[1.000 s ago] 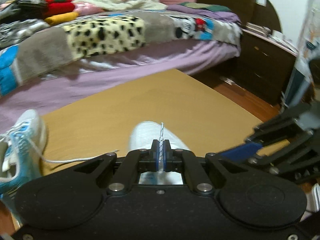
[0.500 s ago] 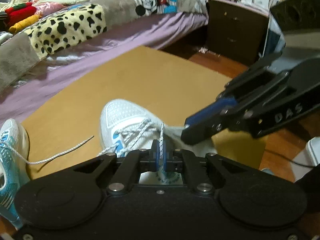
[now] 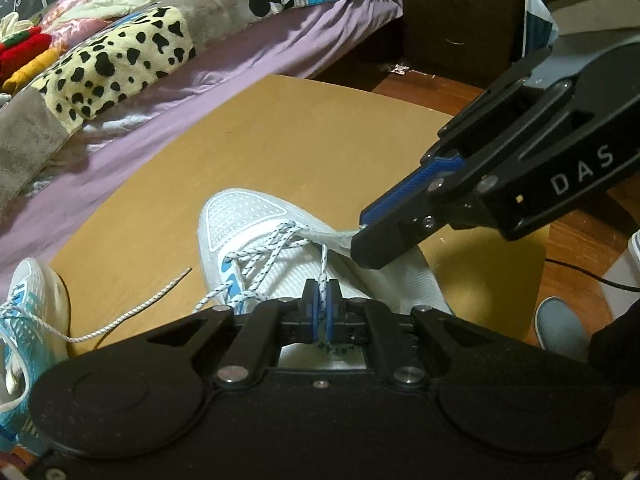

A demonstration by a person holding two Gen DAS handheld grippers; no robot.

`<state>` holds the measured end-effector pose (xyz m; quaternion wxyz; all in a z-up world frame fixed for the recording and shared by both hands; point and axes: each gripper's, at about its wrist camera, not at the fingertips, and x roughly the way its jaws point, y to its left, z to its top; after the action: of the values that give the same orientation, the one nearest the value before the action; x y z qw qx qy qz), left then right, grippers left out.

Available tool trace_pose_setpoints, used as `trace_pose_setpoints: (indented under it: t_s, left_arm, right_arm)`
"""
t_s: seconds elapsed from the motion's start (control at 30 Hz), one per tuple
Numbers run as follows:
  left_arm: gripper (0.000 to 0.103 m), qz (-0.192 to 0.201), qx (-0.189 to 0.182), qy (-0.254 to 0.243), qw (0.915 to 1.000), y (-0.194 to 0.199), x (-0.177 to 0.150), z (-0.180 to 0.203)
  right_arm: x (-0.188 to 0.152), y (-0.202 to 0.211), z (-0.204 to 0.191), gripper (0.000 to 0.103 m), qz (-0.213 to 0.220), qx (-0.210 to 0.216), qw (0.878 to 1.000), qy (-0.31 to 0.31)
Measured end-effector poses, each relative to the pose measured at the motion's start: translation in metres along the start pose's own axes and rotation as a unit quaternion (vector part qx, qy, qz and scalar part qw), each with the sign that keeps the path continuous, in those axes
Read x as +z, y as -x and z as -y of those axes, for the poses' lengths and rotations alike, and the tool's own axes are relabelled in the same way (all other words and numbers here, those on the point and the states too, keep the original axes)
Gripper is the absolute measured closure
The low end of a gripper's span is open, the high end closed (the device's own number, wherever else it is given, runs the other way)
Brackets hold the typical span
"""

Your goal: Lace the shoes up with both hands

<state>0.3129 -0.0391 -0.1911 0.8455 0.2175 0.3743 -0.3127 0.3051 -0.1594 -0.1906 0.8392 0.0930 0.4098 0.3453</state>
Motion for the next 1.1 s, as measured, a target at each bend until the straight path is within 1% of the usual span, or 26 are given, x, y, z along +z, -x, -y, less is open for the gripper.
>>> trace_pose_setpoints:
  t_s: [0.5, 0.77, 0.83, 1.0, 1.1]
  left_arm:
    - [0.102, 0.008, 0.003, -0.006, 0.9999, -0.002, 0.002, 0.005]
    - [0.102, 0.014, 0.008, -0.005, 0.9998, -0.003, 0.005, 0.006]
    - [0.102, 0.015, 0.009, -0.004, 0.9998, -0.003, 0.005, 0.006]
    - [0.102, 0.020, 0.015, 0.001, 0.9997, -0.003, 0.007, 0.005]
    - [0.102, 0.021, 0.017, 0.004, 0.9996, -0.004, 0.008, 0.005]
  right_arm:
    - [0.000, -0.001, -0.001, 0.083, -0.001, 0.002, 1.000, -0.003]
    - [-0.001, 0.000, 0.005, 0.083, 0.000, 0.010, 1.000, -0.019]
    - [-0.001, 0.001, 0.010, 0.081, 0.002, 0.024, 0.999, -0.039]
    - [-0.002, 0.007, 0.024, 0.081, 0.017, 0.057, 0.994, -0.094]
    - [-0.004, 0.008, 0.036, 0.081, 0.029, 0.056, 0.989, -0.136]
